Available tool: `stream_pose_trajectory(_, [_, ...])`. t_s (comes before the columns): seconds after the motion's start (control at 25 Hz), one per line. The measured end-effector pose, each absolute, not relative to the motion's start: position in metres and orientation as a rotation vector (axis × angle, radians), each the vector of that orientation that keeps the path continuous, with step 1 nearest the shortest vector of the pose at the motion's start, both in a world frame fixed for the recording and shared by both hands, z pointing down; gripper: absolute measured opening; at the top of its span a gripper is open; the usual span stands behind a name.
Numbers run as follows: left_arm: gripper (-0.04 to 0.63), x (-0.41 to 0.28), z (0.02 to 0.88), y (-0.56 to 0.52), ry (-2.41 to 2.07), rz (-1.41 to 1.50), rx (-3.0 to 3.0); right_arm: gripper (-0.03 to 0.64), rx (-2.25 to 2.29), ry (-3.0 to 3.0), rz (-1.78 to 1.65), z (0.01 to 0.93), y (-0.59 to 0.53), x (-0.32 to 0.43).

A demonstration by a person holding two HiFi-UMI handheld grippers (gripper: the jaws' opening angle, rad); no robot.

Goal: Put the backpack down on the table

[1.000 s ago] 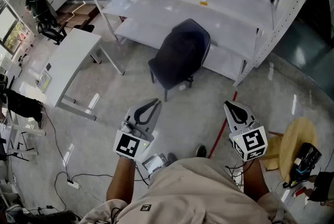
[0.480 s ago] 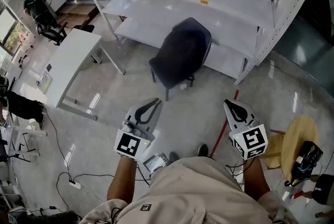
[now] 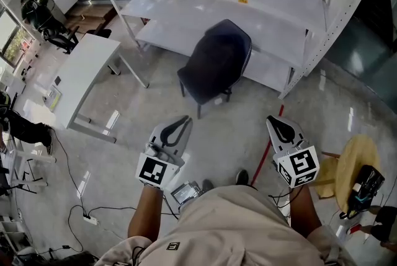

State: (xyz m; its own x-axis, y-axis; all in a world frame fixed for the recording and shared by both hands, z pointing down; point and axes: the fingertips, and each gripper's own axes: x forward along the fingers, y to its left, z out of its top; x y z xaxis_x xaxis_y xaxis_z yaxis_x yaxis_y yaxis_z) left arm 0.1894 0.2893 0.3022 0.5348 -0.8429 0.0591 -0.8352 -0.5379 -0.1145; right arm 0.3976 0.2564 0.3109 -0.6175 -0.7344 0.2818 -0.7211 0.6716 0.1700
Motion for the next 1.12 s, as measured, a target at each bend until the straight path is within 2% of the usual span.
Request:
stream_pose_trajectory(0.72, [0.032, 0.168, 0.315, 0.287, 1.424, -0.124, -2.739, 0.026, 1.178, -2.531, -0.048, 0.321, 0.255, 0.371])
stream_pose_trajectory(1.12, [0.032, 0.184, 0.319, 0.224, 1.449, -0.188, -2.736, 0.026, 1.155, -2.561, 0.004, 0.331, 0.183, 0.384])
